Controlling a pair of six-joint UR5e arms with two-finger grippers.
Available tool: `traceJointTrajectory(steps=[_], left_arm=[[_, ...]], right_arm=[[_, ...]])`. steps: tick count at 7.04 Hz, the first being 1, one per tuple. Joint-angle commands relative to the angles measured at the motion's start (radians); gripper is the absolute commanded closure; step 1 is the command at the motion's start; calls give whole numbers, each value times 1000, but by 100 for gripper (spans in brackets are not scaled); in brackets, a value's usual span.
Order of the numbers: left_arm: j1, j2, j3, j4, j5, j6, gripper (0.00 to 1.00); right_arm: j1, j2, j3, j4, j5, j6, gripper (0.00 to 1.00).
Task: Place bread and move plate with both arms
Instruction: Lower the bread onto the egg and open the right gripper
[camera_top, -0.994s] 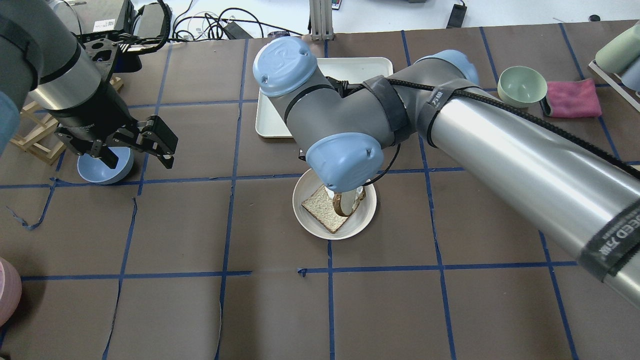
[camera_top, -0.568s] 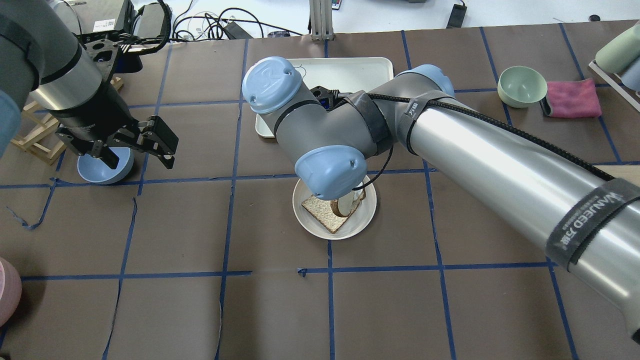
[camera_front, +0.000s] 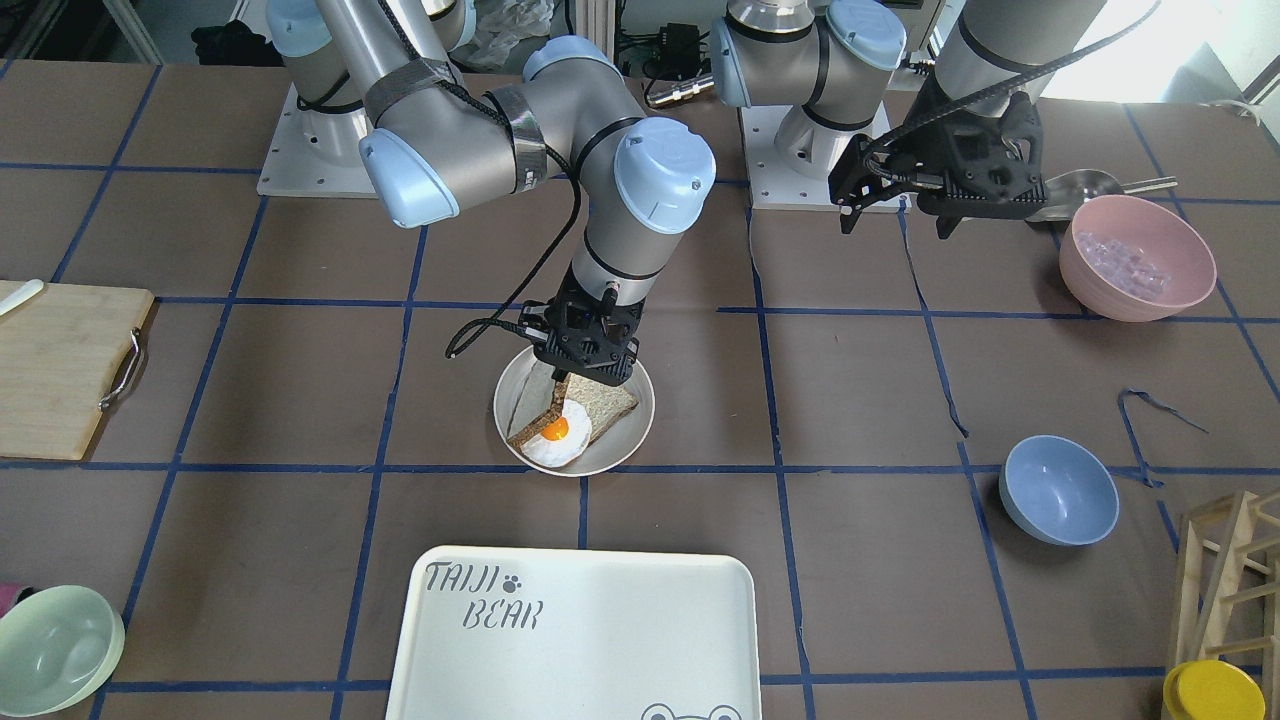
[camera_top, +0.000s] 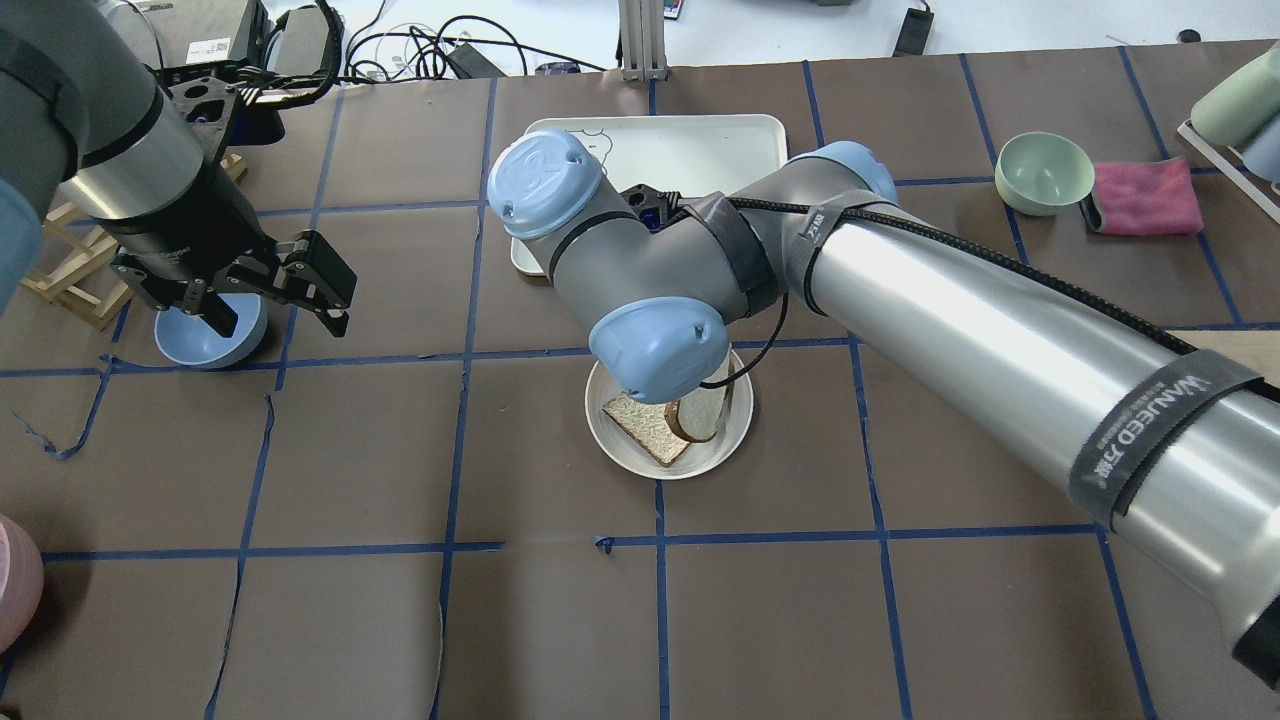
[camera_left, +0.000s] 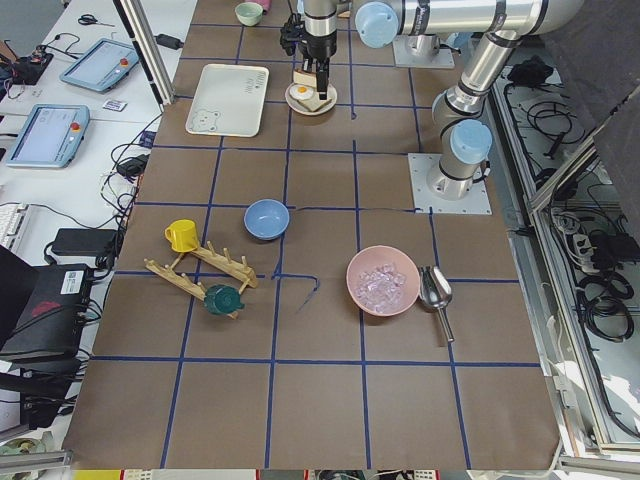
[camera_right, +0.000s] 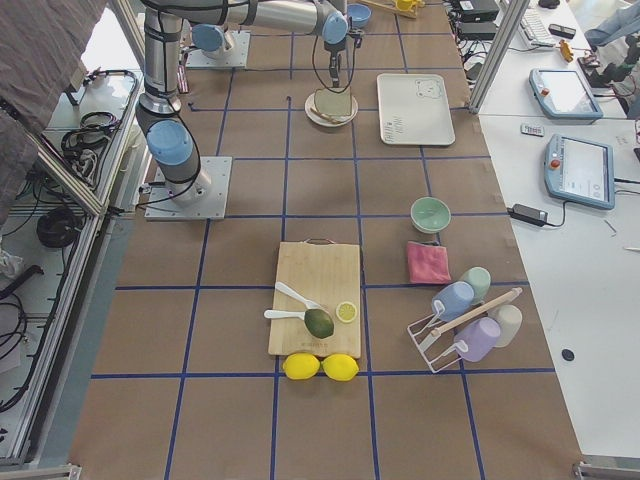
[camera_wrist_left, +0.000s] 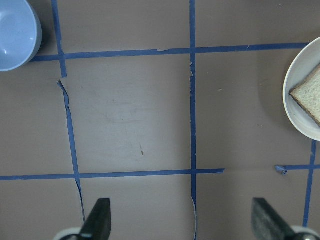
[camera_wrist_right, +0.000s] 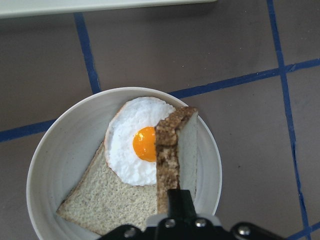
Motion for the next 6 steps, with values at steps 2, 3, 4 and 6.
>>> traceJointTrajectory(steps=[2, 3, 4, 6], left_arm=[[0, 1, 0, 1, 0, 0, 0], [0, -2, -1, 5, -5, -2, 0], [0, -16, -3, 4, -5, -5, 0], [2, -23, -3, 2, -9, -14, 0]], right_arm=[[0, 7, 0, -77, 109, 63, 98], [0, 7, 4, -120, 107, 60, 78], [0, 8, 15, -134, 94, 51, 27], [-32, -4, 0, -146, 104, -20, 0]])
